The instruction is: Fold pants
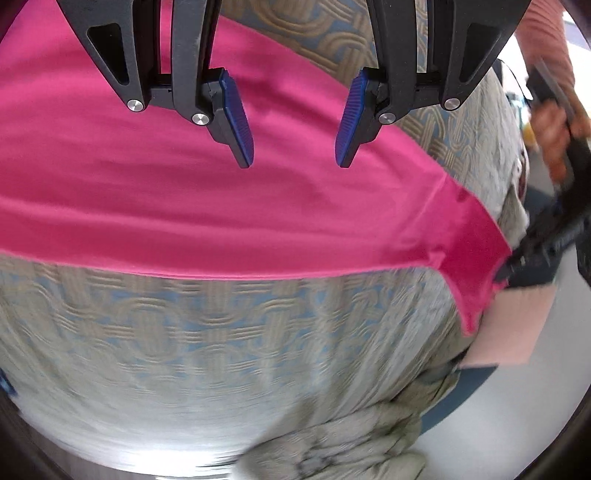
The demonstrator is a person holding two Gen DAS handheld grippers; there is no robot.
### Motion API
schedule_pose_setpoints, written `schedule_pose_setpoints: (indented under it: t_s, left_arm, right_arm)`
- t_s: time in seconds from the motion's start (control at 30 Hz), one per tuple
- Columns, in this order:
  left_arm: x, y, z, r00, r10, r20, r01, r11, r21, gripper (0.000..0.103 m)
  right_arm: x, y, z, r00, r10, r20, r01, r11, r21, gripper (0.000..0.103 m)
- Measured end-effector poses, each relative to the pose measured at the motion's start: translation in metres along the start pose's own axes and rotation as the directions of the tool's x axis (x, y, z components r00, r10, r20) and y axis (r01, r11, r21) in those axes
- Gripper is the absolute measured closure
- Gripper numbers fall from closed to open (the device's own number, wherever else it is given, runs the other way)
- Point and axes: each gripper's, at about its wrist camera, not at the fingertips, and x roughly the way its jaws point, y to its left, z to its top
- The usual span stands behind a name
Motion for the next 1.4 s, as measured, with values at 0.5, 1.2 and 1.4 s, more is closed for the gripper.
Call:
schedule_pose_setpoints:
  t_s: [0.5,1.2,1.4]
  left_arm:
    - [0.05,-0.068,-0.063,0.987,-0.057,-0.147,0.057,0.998,-0.008,0.096]
    - [-0.015,0.061,-0.096,0.942,0.334,-0.041,-0.333,0.942,0.033,0.038]
    - [-0.004,0.057,-0.099,0.969,0.24,-0.055,-0.239,0.971,0.022,0.038]
  right_arm:
    - [-0.006,-0.04,-0.007,0.997,0.076,0.008,-0.076,0.993,0.088,0.056]
    - [0.046,0.0,0.009,0.942,0.283,-0.182,-0.242,0.945,0.219,0.041]
    - [0.057,0.013,0.022,0.961,0.209,-0.182,-0.163,0.957,0.239,0.095]
